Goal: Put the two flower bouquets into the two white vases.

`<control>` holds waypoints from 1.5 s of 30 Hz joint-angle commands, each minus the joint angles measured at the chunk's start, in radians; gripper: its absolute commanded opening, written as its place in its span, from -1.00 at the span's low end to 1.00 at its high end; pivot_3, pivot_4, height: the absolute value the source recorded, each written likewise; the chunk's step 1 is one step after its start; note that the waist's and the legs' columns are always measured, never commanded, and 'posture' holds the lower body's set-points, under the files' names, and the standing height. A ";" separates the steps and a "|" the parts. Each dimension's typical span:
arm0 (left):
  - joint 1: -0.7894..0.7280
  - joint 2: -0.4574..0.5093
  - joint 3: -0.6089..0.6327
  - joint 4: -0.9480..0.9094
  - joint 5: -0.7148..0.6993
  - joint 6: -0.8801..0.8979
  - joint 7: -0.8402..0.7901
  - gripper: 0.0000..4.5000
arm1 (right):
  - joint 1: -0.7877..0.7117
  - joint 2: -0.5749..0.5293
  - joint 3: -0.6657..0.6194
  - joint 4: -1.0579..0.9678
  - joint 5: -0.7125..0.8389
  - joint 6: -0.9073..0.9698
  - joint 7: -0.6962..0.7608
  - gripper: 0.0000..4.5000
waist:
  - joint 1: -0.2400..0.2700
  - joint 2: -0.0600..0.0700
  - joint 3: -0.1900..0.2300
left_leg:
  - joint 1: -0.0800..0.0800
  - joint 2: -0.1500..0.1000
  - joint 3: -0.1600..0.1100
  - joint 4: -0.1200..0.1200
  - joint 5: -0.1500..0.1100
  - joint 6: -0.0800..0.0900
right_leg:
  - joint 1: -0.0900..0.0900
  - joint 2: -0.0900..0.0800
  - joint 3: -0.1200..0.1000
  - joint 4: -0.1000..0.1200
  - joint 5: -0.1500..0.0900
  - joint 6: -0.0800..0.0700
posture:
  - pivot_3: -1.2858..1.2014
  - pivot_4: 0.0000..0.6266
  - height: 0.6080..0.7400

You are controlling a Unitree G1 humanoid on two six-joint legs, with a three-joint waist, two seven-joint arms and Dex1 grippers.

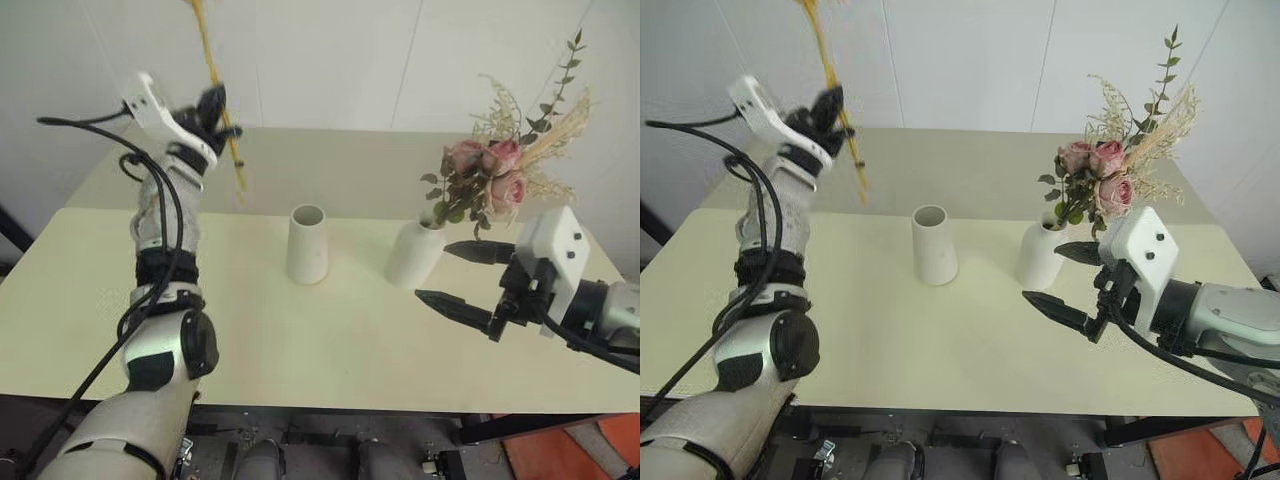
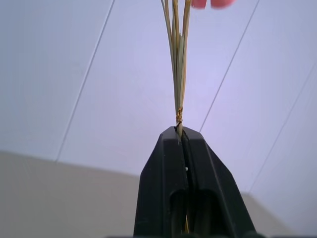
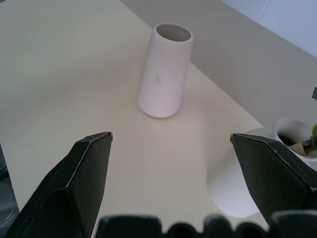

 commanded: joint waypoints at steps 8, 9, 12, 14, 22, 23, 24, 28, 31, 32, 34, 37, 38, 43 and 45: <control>-0.070 -0.084 0.023 0.117 -0.121 -0.027 -0.192 -0.99 | 0.105 0.089 -0.037 -0.113 -0.077 -0.061 -0.084 1.00 | -0.010 0.000 0.000 | 0.001 0.000 0.000 0.000 0.000 0.000 | 0.001 0.000 0.000 0.000 0.000 0.000 | 0.03 -0.52 1.00; -0.077 -0.092 0.038 0.129 -0.144 -0.006 -0.191 -0.99 | 0.117 0.096 -0.040 -0.121 -0.083 -0.062 -0.092 1.00 | -0.010 0.000 0.000 | 0.000 0.000 0.000 0.000 0.000 0.000 | 0.000 0.000 0.000 0.000 0.000 0.000 | 0.03 -0.52 1.00; -0.087 -0.102 0.032 0.162 -0.143 -0.013 -0.202 -0.99 | 0.146 0.114 -0.046 -0.142 -0.098 -0.068 -0.114 1.00 | -0.011 0.000 0.000 | 0.000 0.000 0.000 0.000 0.000 0.000 | 0.000 0.000 0.000 0.000 0.000 0.000 | 0.03 -0.52 1.00; -0.086 -0.103 -0.001 0.176 -0.110 -0.033 -0.222 -0.99 | 0.159 0.124 -0.048 -0.152 -0.103 -0.070 -0.126 1.00 | -0.013 0.000 0.000 | 0.001 0.000 0.000 0.000 0.000 0.000 | 0.000 0.000 0.000 0.000 0.000 0.000 | 0.03 -0.52 1.00; -0.016 -0.121 -0.152 0.133 -0.006 -0.029 -0.372 -0.99 | 0.197 0.151 -0.041 -0.168 -0.138 -0.084 -0.152 1.00 | -0.012 0.000 0.000 | 0.001 0.000 0.000 0.000 0.000 0.000 | 0.001 0.001 0.000 0.000 0.000 0.000 | 0.03 -0.52 1.00; -0.001 -0.121 -0.170 0.122 0.008 -0.033 -0.383 -0.99 | 0.200 0.154 -0.038 -0.169 -0.142 -0.086 -0.154 1.00 | -0.012 0.000 0.000 | 0.001 0.000 0.000 0.000 0.000 0.000 | 0.001 0.001 0.000 0.000 0.000 0.000 | 0.03 -0.52 1.00; 0.009 -0.121 -0.182 0.115 0.017 -0.037 -0.389 -0.99 | 0.201 0.155 -0.036 -0.170 -0.145 -0.088 -0.155 1.00 | -0.014 0.000 0.000 | 0.002 0.000 0.000 0.000 0.000 0.000 | 0.001 0.001 0.000 0.000 0.000 0.000 | 0.03 -0.52 1.00; 0.054 -0.114 -0.218 0.068 0.040 -0.043 -0.413 -0.99 | 0.210 0.163 -0.032 -0.168 -0.160 -0.095 -0.153 1.00 | -0.016 0.000 0.000 | 0.002 0.000 0.000 0.000 0.000 0.000 | 0.001 0.001 0.001 0.001 0.000 0.000 | 0.03 -0.52 1.00; 0.087 -0.109 -0.237 0.044 0.061 -0.060 -0.418 -0.99 | 0.213 0.168 -0.027 -0.165 -0.167 -0.100 -0.151 1.00 | -0.013 0.000 0.000 | 0.002 0.000 0.000 0.000 0.000 0.000 | 0.001 0.001 0.001 0.001 0.000 0.000 | 0.03 -0.52 1.00; 0.096 -0.109 -0.238 0.035 0.061 -0.059 -0.414 -0.99 | 0.213 0.170 -0.025 -0.163 -0.168 -0.102 -0.149 1.00 | -0.013 0.000 0.000 | 0.002 0.000 0.000 0.000 0.000 0.000 | 0.001 0.001 0.001 0.000 0.000 0.000 | 0.03 -0.52 1.00; 0.108 -0.108 -0.240 0.024 0.062 -0.061 -0.411 -0.99 | 0.210 0.171 -0.018 -0.159 -0.176 -0.105 -0.147 1.00 | -0.012 0.000 0.000 | 0.002 0.000 0.000 0.000 0.000 0.000 | 0.001 0.001 0.001 0.001 0.000 0.000 | 0.03 -0.52 1.00; 0.134 -0.113 -0.245 0.001 0.066 -0.077 -0.409 -0.99 | 0.208 0.174 -0.012 -0.152 -0.185 -0.114 -0.141 1.00 | -0.012 0.000 0.000 | 0.002 0.000 0.000 0.000 0.000 0.000 | 0.001 0.001 0.001 0.001 0.000 0.000 | 0.03 -0.52 1.00; 0.145 -0.114 -0.252 -0.010 0.072 -0.089 -0.413 -0.99 | 0.209 0.175 -0.011 -0.151 -0.188 -0.116 -0.138 1.00 | -0.013 0.000 0.000 | 0.002 0.000 0.000 0.000 0.000 0.000 | 0.001 0.001 0.001 0.001 0.000 0.000 | 0.03 -0.52 1.00; 0.203 -0.109 -0.265 -0.108 0.034 -0.049 -0.465 -0.99 | 0.214 0.177 -0.009 -0.145 -0.205 -0.132 -0.125 1.00 | -0.013 0.000 0.000 | 0.002 0.000 0.000 0.000 0.000 0.000 | 0.001 0.001 0.001 0.001 0.000 0.000 | 0.03 -0.52 1.00; 0.220 -0.106 -0.272 -0.132 0.038 -0.049 -0.469 -0.99 | 0.216 0.178 -0.007 -0.144 -0.214 -0.138 -0.122 1.00 | -0.012 0.000 0.000 | 0.002 0.000 0.000 0.000 0.000 0.000 | 0.001 0.001 0.001 0.001 0.000 0.000 | 0.03 -0.52 1.00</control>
